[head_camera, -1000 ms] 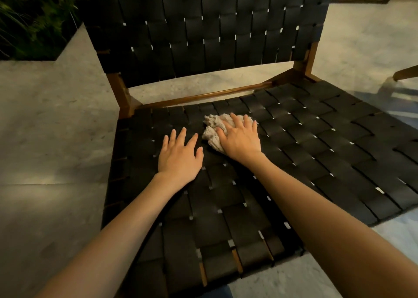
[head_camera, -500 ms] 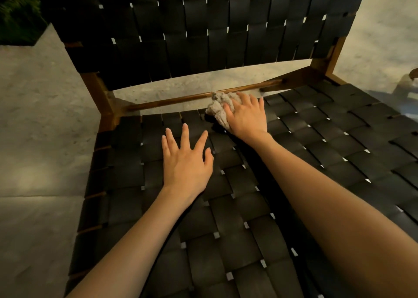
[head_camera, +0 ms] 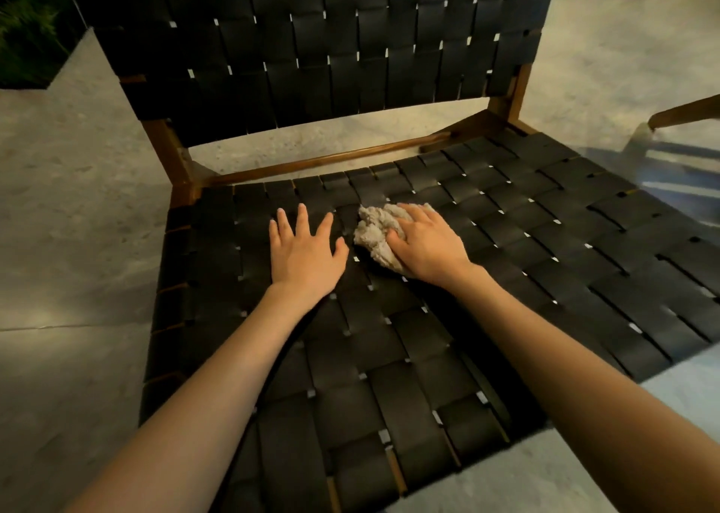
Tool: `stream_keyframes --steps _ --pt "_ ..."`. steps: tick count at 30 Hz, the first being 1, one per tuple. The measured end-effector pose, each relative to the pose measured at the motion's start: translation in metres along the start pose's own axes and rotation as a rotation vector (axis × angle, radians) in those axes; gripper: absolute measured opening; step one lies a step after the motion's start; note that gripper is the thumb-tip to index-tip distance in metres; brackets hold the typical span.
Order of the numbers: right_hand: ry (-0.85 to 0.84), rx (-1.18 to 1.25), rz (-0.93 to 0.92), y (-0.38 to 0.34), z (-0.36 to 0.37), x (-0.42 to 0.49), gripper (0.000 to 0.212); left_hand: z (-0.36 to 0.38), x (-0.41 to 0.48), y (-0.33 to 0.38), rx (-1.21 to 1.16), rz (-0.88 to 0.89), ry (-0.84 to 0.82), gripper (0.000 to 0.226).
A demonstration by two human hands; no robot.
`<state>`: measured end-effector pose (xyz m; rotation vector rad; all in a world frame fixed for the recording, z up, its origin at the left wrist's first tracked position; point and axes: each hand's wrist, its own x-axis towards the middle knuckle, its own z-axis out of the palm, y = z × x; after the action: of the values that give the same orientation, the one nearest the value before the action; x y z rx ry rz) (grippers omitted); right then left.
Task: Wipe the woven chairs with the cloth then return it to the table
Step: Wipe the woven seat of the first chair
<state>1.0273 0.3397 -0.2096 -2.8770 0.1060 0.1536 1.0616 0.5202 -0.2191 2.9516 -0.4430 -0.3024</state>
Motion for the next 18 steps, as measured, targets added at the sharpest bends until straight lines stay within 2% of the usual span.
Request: stream_keyframes --steps 10,15,18 --pt "0.083 -0.119 0.174 0.01 -0.037 -0.149 0.045 -0.005 -0.05 0.061 -0.083 0.025 -0.254 0.061" --pt "0.102 -0.216 0.336 0.037 -0.049 -0.176 0.048 -0.003 -0.061 0.085 -0.092 0.053 -0.268 0.061" --pt "0.092 -0.232 0.349 0.044 -0.045 -0.166 0.051 -0.001 -0.058 0.088 -0.08 0.08 -0.245 0.059"
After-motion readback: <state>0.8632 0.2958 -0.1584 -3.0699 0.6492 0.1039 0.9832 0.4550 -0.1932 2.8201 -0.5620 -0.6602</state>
